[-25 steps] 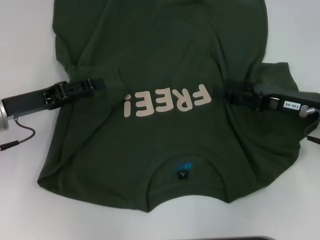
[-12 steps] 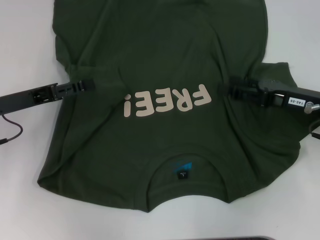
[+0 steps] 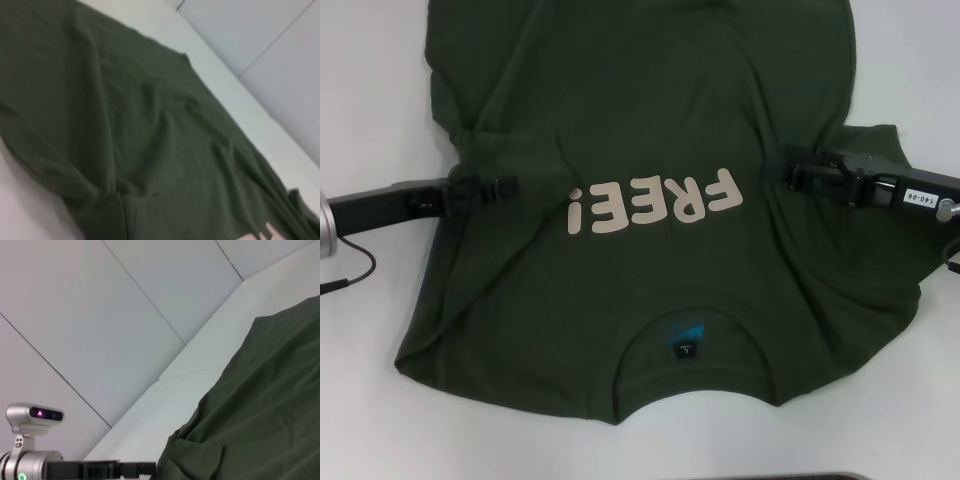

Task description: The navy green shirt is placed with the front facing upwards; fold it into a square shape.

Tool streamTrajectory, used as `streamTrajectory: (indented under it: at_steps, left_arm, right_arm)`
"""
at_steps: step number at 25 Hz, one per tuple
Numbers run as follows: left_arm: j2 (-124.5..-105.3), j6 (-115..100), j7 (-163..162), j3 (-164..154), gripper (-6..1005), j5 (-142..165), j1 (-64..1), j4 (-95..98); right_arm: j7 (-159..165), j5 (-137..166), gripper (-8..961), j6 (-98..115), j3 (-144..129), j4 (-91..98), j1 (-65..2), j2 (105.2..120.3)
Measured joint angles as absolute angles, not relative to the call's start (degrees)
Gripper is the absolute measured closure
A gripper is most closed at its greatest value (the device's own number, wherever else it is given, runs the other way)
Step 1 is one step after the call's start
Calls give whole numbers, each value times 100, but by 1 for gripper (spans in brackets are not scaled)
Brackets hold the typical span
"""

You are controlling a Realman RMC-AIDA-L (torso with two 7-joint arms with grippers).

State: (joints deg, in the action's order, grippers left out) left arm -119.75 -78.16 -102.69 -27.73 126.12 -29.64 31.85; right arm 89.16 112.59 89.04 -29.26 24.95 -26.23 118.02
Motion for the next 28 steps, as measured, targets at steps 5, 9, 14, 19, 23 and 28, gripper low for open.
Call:
streamTrajectory:
  at_steps: [5, 9, 14, 19, 23, 28]
  left_arm:
    - [-12013, -7699, -10174, -2858, 175, 12610, -2943, 3190]
    - [-12014, -7645, -10125, -2844, 175, 12611, -2933, 3185]
    - [-12008, -7583, -10038, -2846, 175, 12595, -2930, 3195]
    - [-11992, -7487, -10034, -2860, 175, 12594, -2927, 3206]
    - [-11996, -7392, -10027, -2914, 175, 12610, -2926, 3207]
    - [-12001, -7403, -10027, -2980, 175, 12612, -2926, 3197]
  right_arm:
    - [8918, 11259, 71, 8904, -2909, 2483, -2612, 11803]
    - [8920, 11259, 71, 8903, -2908, 2479, -2610, 11803]
    - [8921, 11259, 71, 8904, -2909, 2480, -2610, 11803]
    - [8921, 11259, 71, 8909, -2909, 2481, -2610, 11803]
    - [8921, 11259, 71, 8912, -2909, 2471, -2609, 11803]
    - [8921, 11258, 71, 8944, -2904, 2472, -2601, 11803]
